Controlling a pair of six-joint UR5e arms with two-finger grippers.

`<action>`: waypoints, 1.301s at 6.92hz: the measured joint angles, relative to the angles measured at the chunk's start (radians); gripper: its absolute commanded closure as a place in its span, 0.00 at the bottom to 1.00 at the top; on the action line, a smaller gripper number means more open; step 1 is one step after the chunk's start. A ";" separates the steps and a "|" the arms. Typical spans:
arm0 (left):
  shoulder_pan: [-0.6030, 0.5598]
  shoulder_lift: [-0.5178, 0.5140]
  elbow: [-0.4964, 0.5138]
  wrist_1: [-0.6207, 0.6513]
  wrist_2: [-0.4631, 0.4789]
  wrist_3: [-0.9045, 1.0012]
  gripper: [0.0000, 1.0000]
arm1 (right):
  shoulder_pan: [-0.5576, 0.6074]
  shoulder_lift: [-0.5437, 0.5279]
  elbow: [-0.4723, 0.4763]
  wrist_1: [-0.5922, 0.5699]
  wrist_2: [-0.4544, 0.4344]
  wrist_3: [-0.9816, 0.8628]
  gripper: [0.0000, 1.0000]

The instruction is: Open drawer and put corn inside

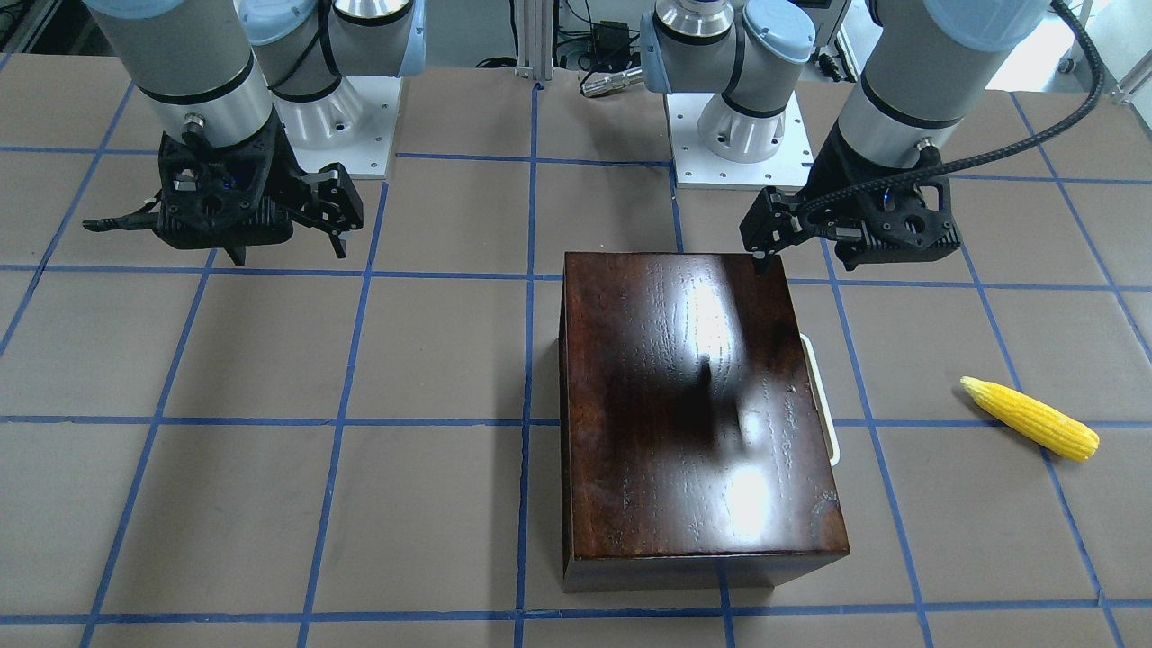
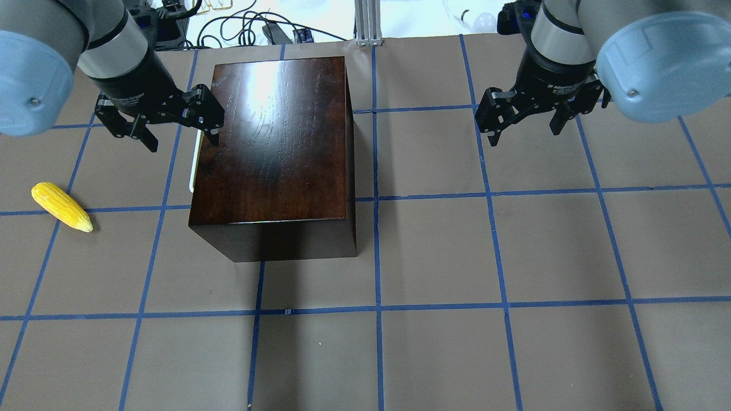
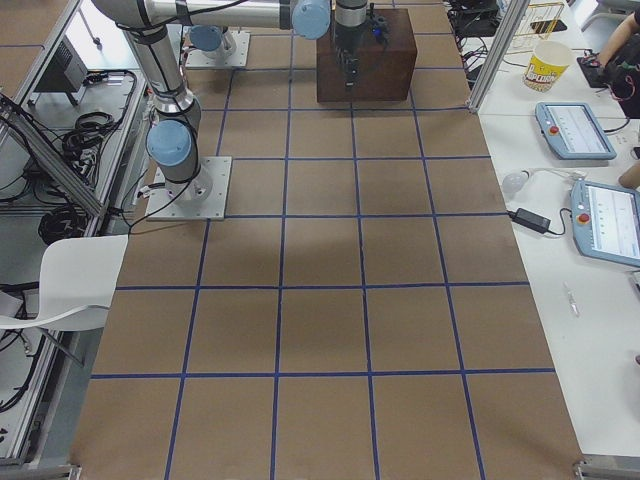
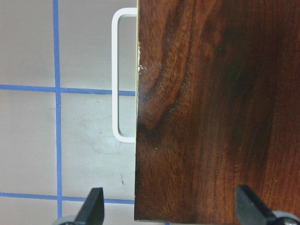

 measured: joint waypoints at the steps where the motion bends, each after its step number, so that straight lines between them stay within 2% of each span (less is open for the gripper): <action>1: 0.000 0.000 -0.002 0.001 0.000 0.001 0.00 | 0.000 0.000 0.000 0.000 0.000 0.000 0.00; 4: 0.010 -0.007 -0.005 0.005 0.002 0.001 0.00 | 0.000 0.000 0.000 0.000 0.000 0.000 0.00; 9: 0.101 -0.031 0.027 0.015 -0.011 0.024 0.00 | 0.001 0.000 0.000 0.000 0.000 0.000 0.00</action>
